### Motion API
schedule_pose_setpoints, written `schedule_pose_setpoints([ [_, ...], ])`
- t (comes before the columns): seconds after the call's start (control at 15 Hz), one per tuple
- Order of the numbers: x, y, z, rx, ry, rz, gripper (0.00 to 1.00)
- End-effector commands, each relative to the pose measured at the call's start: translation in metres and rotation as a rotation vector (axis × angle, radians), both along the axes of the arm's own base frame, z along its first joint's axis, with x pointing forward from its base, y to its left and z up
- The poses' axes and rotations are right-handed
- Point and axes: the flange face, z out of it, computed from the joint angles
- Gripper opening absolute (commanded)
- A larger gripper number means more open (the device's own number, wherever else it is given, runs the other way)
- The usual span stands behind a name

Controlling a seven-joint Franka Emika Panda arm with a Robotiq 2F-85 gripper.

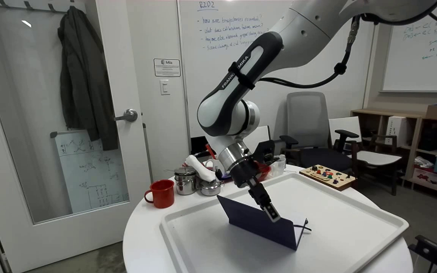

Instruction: Open the book on the table

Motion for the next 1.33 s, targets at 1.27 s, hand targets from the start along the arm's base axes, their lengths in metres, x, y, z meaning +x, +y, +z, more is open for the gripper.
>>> schedule_pose_setpoints([
  [1.27, 0.016, 0.024, -0.039, -0.032, 0.093, 0.001, 1.00],
])
